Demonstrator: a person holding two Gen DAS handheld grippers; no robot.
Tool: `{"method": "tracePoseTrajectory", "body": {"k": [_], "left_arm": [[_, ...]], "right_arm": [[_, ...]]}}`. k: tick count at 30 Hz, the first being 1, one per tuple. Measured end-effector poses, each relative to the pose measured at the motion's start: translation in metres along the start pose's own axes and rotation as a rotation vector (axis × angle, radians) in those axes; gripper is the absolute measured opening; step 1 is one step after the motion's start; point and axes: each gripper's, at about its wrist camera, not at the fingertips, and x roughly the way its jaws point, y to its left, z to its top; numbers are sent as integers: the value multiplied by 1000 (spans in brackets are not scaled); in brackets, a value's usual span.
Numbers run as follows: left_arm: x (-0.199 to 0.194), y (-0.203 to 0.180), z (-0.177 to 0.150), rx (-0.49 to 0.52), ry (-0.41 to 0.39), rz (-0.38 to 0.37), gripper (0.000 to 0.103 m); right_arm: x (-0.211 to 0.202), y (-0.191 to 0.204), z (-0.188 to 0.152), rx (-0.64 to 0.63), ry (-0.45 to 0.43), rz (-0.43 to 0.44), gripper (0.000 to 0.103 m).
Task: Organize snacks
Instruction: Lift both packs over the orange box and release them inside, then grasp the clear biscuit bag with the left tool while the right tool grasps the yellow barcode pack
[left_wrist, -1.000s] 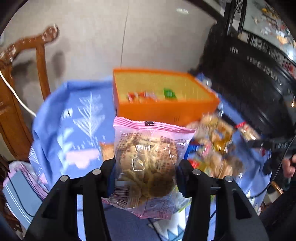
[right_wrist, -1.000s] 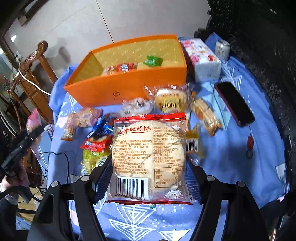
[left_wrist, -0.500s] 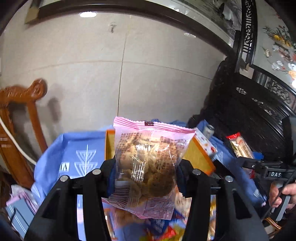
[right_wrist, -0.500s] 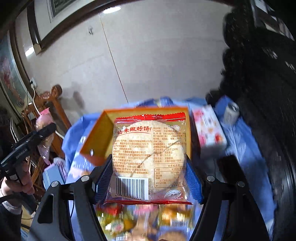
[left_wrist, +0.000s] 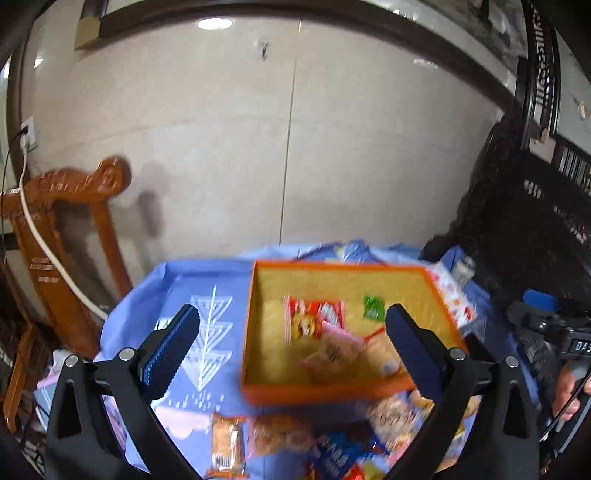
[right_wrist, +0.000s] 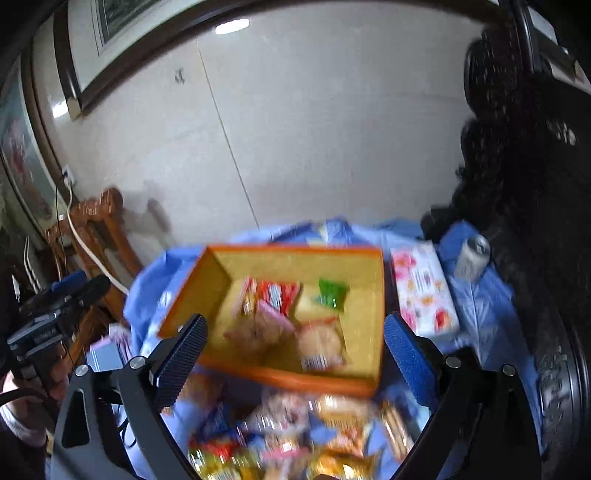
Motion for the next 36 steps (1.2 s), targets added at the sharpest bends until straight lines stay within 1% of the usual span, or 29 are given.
{"method": "tracePoseTrajectory", "body": {"k": [2,5,9,13,15,19,22,25,28,29,30,32,33,36], "left_arm": [[-4,6,-24,-3,33,6,99],[-4,15,-48,-18,77,11,99],[-14,22,-84,-45,128,-10,99],[-22,17,-110,-23,159,-26,99],[-25,13,-119,-5,169,-23,99],[-27,9,-129,-10,194,-34,99],[-26,6,-130,-20,208,-34,99],[-27,6,-130,-29,210,-33,99],[-28,8,-131,-24,215,-17,99],[-27,9,-132,-25,220,-11,99],[-26,11,-132,-27,224,-6,99],[-25,15,-133,-30,229,7,99],[-25,18,-134,-32,230,15,99],[-21,25,-137,-39,242,28,99]], "right_arm": [[-1,-5,-22,-4,40,-12,97],[-4,-15,-57,7,96,-19,97],[-1,-22,-100,-9,178,-14,97],[14,-29,-136,-26,262,-11,97],[23,-32,-147,-13,293,-19,97],[45,-39,-163,12,348,-30,97],[68,-46,-174,14,396,-35,97],[89,-57,-183,52,441,-45,96],[104,-64,-188,109,471,-20,96],[111,-63,-192,112,498,-6,96],[113,-62,-195,109,505,-7,94],[118,-59,-200,100,512,-7,85],[117,-58,-202,108,504,-1,77],[113,-56,-203,110,483,-7,68]]}}
